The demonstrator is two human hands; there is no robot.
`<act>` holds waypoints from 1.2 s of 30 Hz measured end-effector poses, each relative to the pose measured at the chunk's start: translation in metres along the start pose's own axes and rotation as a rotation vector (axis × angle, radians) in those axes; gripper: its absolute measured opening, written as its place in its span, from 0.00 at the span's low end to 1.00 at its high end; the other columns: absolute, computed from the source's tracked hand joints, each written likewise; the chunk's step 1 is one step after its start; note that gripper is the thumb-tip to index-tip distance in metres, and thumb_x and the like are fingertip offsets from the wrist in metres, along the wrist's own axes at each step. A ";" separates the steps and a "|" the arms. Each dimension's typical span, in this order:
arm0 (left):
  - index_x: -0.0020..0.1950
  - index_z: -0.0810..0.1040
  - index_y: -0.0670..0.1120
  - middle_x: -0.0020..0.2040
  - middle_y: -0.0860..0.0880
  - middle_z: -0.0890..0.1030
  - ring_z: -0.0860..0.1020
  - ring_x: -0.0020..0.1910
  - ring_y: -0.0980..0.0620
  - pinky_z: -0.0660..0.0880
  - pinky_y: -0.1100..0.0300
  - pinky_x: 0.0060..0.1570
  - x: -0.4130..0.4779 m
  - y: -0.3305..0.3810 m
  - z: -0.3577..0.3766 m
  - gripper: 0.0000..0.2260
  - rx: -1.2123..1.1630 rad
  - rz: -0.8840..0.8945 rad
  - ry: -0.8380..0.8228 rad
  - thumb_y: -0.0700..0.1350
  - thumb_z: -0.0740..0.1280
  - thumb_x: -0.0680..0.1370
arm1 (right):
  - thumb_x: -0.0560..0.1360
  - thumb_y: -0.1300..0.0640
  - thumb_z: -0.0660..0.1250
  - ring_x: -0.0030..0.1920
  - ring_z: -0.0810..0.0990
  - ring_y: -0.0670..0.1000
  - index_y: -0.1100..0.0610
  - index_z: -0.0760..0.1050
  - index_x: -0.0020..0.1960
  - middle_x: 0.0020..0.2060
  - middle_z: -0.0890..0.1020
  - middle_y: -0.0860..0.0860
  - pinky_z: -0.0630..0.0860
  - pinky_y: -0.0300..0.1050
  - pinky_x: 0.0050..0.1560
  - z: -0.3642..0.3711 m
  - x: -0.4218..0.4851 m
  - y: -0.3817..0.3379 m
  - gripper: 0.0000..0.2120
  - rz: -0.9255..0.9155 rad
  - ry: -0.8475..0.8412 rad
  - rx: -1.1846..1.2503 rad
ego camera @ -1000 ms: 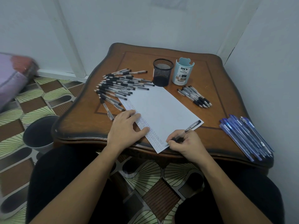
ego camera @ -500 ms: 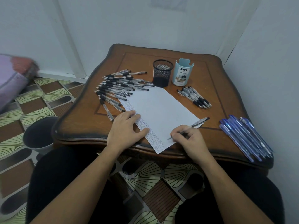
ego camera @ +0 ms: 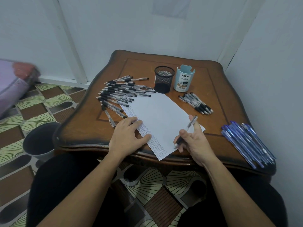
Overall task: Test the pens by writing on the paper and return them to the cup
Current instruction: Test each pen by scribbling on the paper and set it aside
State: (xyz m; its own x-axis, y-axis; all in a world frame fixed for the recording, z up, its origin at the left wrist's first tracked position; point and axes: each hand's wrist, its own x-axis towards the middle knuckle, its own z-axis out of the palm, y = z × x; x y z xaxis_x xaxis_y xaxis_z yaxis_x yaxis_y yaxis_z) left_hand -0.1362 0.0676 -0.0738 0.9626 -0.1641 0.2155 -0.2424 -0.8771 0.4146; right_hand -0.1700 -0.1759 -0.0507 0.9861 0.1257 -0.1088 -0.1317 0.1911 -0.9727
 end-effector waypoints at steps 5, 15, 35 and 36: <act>0.68 0.76 0.50 0.68 0.52 0.72 0.67 0.69 0.51 0.61 0.52 0.70 0.000 -0.001 0.000 0.36 0.000 0.007 0.002 0.71 0.56 0.69 | 0.80 0.57 0.60 0.32 0.79 0.52 0.43 0.64 0.68 0.36 0.77 0.55 0.74 0.41 0.27 0.003 0.000 -0.003 0.19 -0.021 0.044 0.024; 0.68 0.76 0.50 0.69 0.52 0.72 0.66 0.69 0.51 0.60 0.52 0.70 -0.001 -0.001 -0.001 0.36 0.002 0.013 -0.002 0.71 0.55 0.69 | 0.83 0.58 0.58 0.29 0.75 0.51 0.45 0.65 0.67 0.45 0.84 0.56 0.69 0.41 0.26 0.006 0.000 -0.009 0.15 0.027 0.074 -0.159; 0.69 0.74 0.50 0.73 0.50 0.68 0.64 0.72 0.51 0.57 0.54 0.72 0.001 -0.002 -0.003 0.38 -0.027 0.027 -0.030 0.72 0.54 0.68 | 0.81 0.56 0.65 0.49 0.78 0.55 0.53 0.74 0.64 0.54 0.81 0.55 0.71 0.42 0.40 -0.061 0.118 -0.084 0.12 -0.005 0.575 -1.388; 0.69 0.74 0.50 0.73 0.51 0.68 0.63 0.72 0.51 0.57 0.54 0.72 0.001 -0.002 -0.003 0.38 -0.028 0.025 -0.033 0.73 0.54 0.68 | 0.81 0.56 0.65 0.46 0.76 0.54 0.53 0.75 0.62 0.51 0.80 0.54 0.69 0.41 0.37 -0.064 0.121 -0.081 0.10 0.021 0.559 -1.430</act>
State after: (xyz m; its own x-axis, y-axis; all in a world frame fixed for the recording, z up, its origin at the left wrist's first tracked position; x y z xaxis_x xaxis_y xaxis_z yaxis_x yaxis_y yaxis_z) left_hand -0.1356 0.0708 -0.0716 0.9597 -0.2007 0.1968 -0.2688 -0.8598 0.4342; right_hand -0.0331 -0.2384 0.0023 0.9393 -0.3163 0.1328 -0.2635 -0.9131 -0.3111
